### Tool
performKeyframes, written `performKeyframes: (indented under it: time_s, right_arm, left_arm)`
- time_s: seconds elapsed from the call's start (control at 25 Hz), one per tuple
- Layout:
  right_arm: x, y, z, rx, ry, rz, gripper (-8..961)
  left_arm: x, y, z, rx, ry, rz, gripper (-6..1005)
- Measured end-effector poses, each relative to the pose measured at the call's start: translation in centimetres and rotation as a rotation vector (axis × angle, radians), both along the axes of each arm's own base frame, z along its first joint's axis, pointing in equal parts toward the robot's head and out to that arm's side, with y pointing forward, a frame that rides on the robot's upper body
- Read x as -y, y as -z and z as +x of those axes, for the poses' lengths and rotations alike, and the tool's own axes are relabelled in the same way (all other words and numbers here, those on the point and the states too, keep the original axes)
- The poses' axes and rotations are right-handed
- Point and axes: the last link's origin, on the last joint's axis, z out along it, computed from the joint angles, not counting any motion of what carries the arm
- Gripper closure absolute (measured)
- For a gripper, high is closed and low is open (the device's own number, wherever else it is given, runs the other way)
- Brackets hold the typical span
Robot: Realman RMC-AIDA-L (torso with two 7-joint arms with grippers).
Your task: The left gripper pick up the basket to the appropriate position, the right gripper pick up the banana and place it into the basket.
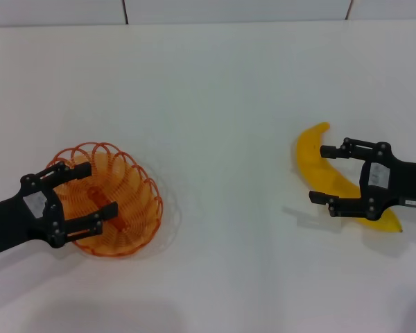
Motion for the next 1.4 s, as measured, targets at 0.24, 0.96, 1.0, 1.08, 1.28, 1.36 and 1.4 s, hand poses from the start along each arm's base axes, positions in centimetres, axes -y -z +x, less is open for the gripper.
performKeyframes:
  time_s: [0.24,0.96,1.0,1.08,1.28,1.36,1.4]
  right_arm:
    - [0.0,0.0,0.0,0.000,0.000,-0.001,148]
    - [-0.1,0.1,0.0,0.006,0.004,0.001,148]
    - [-0.1,0.1,0.0,0.005,0.005,0.001,148]
    - [-0.2,0.1,0.0,0.005,0.004,0.001,148]
    - [-0.5,0.0,-0.5,-0.001,-0.010,-0.005,148]
    - [-0.8,0.1,-0.7,-0.003,-0.017,-0.007,148]
    - [-0.9,0.1,-0.8,-0.002,-0.022,-0.010,148]
  left_arm:
    - [0.0,0.0,0.0,-0.001,0.000,-0.001,122]
    - [-5.6,-7.6,0.5,0.082,-0.341,0.040,121]
    - [-6.2,-8.0,0.9,0.048,-0.354,0.021,121]
    - [-7.5,-8.7,1.7,-0.031,-0.381,-0.019,122]
    - [-11.2,-8.4,4.8,-0.350,-0.351,-0.139,122]
    - [-11.6,-8.2,5.3,-0.396,-0.330,-0.148,121]
    - [-11.7,-8.1,5.5,-0.431,-0.309,-0.152,121]
